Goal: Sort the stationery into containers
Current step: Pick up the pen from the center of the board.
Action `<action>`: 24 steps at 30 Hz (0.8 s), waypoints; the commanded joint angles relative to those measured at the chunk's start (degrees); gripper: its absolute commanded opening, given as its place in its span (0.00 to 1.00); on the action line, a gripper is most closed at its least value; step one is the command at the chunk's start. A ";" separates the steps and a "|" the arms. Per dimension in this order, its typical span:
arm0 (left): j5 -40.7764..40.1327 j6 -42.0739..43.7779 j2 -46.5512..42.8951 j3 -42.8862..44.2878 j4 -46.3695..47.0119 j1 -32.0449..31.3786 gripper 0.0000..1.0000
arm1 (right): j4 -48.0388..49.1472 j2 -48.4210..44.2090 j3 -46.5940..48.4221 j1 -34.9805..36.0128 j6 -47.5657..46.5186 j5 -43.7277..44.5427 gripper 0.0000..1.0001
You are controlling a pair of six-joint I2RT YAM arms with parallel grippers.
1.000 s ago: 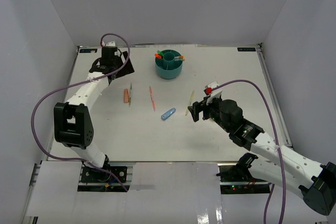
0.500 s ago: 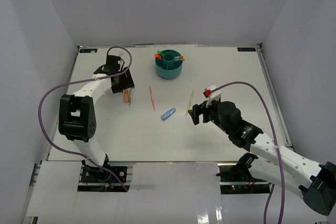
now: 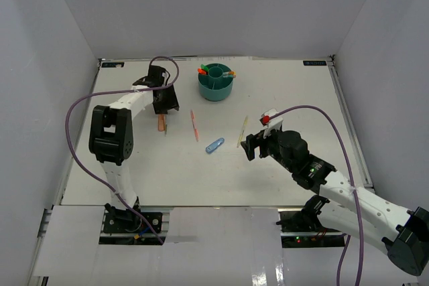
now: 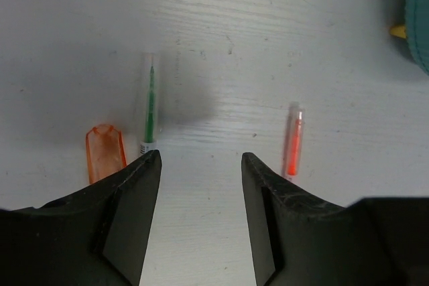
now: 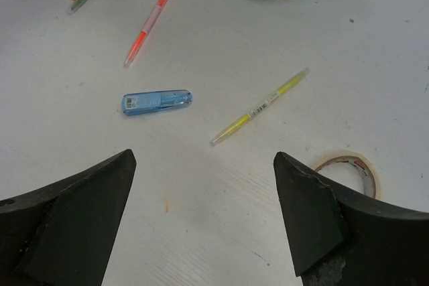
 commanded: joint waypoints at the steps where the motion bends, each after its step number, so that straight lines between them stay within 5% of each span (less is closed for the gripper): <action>1: -3.63 -0.07 -0.12 2.45 -1.93 0.15 0.62 | 1.39 -0.71 -0.32 0.04 0.53 0.45 0.90; 24: -8.92 3.45 13.32 17.21 -8.08 0.15 0.48 | 1.48 0.35 -0.40 -0.05 0.26 0.54 0.90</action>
